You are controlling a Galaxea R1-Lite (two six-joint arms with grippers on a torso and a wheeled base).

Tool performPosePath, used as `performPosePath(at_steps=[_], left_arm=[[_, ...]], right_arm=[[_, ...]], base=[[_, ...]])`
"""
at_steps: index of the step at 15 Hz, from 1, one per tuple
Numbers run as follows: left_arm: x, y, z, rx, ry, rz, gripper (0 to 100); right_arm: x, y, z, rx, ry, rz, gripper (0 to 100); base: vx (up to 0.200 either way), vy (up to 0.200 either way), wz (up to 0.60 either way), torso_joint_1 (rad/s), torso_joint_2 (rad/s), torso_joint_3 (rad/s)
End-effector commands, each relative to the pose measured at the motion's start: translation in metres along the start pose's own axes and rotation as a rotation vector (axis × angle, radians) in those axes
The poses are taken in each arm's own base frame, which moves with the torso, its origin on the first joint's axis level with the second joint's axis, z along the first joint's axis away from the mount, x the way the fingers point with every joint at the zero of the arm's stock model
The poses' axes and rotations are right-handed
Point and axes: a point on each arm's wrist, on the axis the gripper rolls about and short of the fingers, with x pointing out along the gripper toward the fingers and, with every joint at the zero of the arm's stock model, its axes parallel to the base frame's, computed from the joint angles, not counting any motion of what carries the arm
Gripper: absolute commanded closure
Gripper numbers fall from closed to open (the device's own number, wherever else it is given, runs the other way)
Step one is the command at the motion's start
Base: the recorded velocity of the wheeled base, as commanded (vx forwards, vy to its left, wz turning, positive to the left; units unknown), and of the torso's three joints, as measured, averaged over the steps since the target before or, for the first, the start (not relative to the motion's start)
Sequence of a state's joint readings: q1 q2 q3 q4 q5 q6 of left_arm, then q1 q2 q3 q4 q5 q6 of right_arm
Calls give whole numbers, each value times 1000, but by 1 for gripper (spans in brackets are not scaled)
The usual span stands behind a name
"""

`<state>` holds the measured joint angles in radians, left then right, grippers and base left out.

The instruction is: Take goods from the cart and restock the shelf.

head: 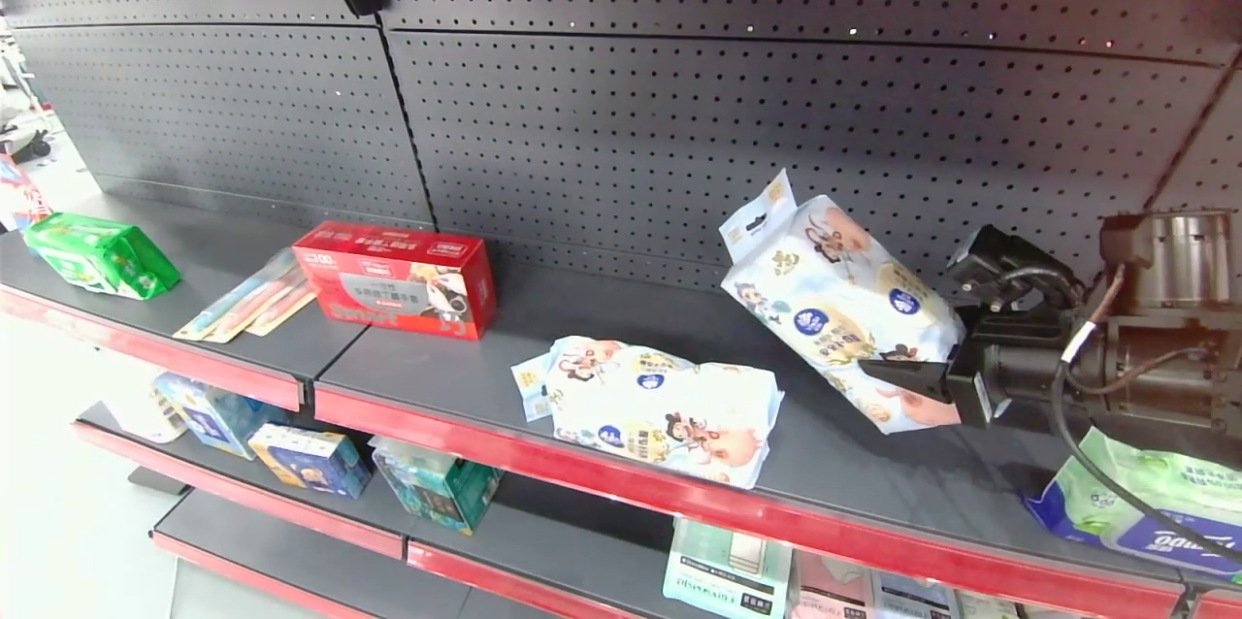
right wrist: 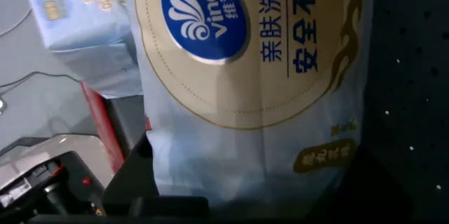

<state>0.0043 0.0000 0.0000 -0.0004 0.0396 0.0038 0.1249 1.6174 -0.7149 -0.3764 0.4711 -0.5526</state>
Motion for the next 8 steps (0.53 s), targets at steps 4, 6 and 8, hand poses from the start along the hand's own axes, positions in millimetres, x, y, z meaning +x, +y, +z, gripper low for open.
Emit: performPosePath(at_steps=[4, 6, 8], left_arm=[[0, 0, 0, -1, 2, 1, 0], [0, 0, 0, -1, 0, 1, 0], [0, 0, 0, 1, 2, 1, 0]], right_arm=[[52, -41, -19, -71, 9, 59, 100], [69, -51, -17, -102, -2, 60, 100], [84, -55, -14, -121, -17, 76, 100]], base=[[0, 0, 0, 0, 0, 0], [0, 0, 0, 0, 0, 0], [0, 0, 0, 0, 0, 0]])
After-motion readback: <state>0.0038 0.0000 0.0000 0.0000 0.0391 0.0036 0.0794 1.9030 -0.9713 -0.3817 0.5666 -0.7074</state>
